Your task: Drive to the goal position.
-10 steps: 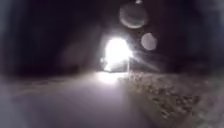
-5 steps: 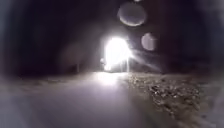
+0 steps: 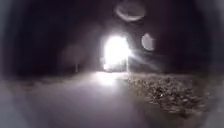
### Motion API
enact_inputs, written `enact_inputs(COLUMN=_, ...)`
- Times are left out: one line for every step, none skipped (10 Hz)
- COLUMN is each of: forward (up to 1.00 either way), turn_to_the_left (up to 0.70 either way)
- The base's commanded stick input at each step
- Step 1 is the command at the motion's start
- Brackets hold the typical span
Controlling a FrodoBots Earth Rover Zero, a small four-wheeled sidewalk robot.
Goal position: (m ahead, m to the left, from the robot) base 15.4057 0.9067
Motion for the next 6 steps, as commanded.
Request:
enact_inputs(forward=1.0, turn_to_the_left=0.0)
enact_inputs(forward=1.0, turn_to_the_left=0.0)
enact_inputs(forward=1.0, turn_to_the_left=0.0)
enact_inputs(forward=1.0, turn_to_the_left=0.0)
enact_inputs(forward=1.0, turn_to_the_left=0.0)
enact_inputs(forward=1.0, turn_to_the_left=0.0)
